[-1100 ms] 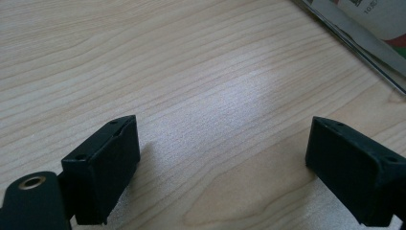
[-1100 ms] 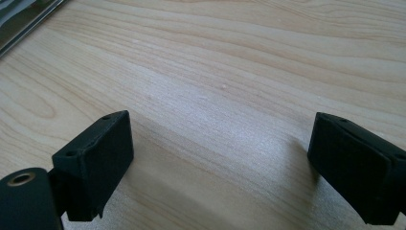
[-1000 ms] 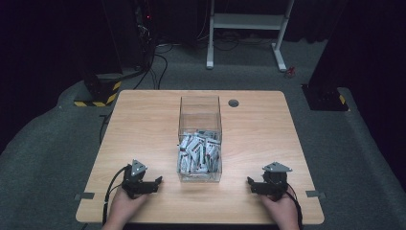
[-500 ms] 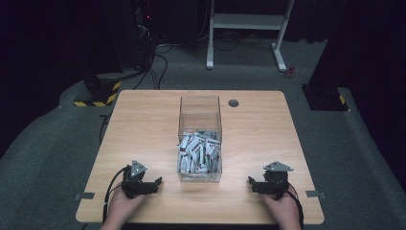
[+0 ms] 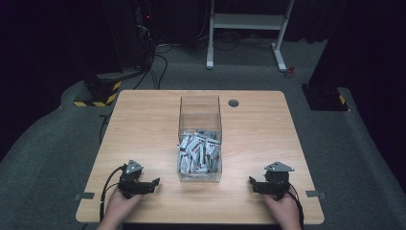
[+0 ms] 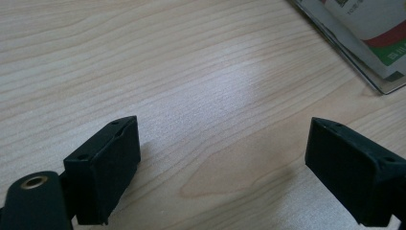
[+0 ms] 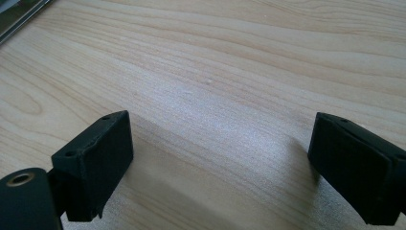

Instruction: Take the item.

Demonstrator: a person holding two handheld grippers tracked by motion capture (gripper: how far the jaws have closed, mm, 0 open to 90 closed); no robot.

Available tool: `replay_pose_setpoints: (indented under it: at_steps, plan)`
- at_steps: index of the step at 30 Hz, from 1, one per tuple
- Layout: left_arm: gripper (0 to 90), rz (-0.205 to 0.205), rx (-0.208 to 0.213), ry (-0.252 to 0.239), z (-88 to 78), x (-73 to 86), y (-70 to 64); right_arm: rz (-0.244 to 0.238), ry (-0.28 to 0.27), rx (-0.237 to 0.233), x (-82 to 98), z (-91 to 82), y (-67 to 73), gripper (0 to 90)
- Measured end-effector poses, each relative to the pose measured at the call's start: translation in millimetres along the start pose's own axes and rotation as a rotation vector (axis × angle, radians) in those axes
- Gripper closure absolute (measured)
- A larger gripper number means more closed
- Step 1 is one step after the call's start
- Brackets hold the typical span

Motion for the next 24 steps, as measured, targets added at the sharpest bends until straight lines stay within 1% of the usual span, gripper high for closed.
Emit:
replay_pose_setpoints:
  at_steps: [2, 3, 4, 6, 7, 8, 9, 10, 11, 12, 14, 16, 17, 18, 19, 24]
  plan:
    - [11.8, -0.001, 0.006, -0.005, -0.4, -1.0, -0.5, -0.001, 0.0, -0.001, -0.1, 0.2, -0.1, 7.8]
    - [11.8, -0.003, 0.012, -0.02, -0.8, -2.4, -1.1, -0.002, 0.0, -0.002, -0.2, 0.2, -0.1, 7.8]
    - [11.8, 0.005, 0.02, -0.036, -1.2, -3.9, -1.5, -0.002, 0.0, -0.002, -0.2, 0.2, -0.1, 7.8]
    - [11.8, 0.011, 0.046, -0.042, -1.0, -4.7, -4.5, -0.001, 0.0, -0.001, -0.1, 0.2, -0.1, 7.8]
    - [11.8, 0.027, 0.06, -0.043, -0.5, -4.6, -7.5, -0.002, 0.0, -0.001, -0.2, 0.2, -0.1, 7.8]
    - [11.8, 0.027, 0.06, -0.043, -0.5, -4.6, -7.5, -0.002, 0.0, -0.001, -0.2, 0.2, -0.1, 7.8]
    - [11.8, 0.039, 0.065, -0.048, -0.9, -5.1, -9.2, -0.002, 0.0, -0.001, -0.2, 0.2, -0.1, 7.8]
    - [11.8, 0.033, 0.082, -0.068, -1.7, -7.5, -11.3, -0.002, 0.0, -0.001, -0.2, 0.2, -0.1, 7.8]
    - [11.8, 0.033, 0.082, -0.068, -1.7, -7.5, -11.3, -0.002, 0.0, -0.001, -0.2, 0.2, -0.1, 7.8]
    - [11.8, 0.027, 0.087, -0.084, -1.9, -10.0, -11.5, -0.002, 0.0, -0.001, -0.1, 0.2, -0.1, 7.8]
    - [12.5, 0.023, 0.083, -0.099, -1.8, -14.0, -10.8, -0.002, 0.0, -0.001, -0.2, 0.2, -0.1, 7.8]
    - [12.6, 0.02, 0.09, -0.116, -2.2, -17.4, -10.4, 0.0, 0.001, -0.002, -0.1, 0.3, 0.2, 7.8]
    - [12.8, 0.01, 0.097, -0.124, -2.8, -19.5, -10.4, -0.001, 0.0, -0.003, -0.2, 0.4, 0.2, 7.8]
    - [12.9, 0.008, 0.095, -0.131, -3.2, -20.9, -10.4, -0.001, 0.001, -0.005, -0.3, 0.5, 0.4, 7.8]
    - [14.3, 0.016, 0.087, -0.139, -4.2, -22.5, -10.5, -0.001, 0.001, -0.006, -0.4, 0.6, 0.5, 7.8]
    - [14.4, 0.022, 0.08, -0.141, -6.8, -24.8, -13.3, -0.007, 0.0, -0.005, -0.6, 0.9, 0.1, 7.8]
Point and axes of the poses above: each handheld gripper's, and its own axes: z roughly forward along the jaws, x roughly out of its underside, y roughly to its left, the point moved 7 cm from there along z, roughly forward along the jaws, and after that the axes turned 6 degrees about -y, right-handed, at the moved point
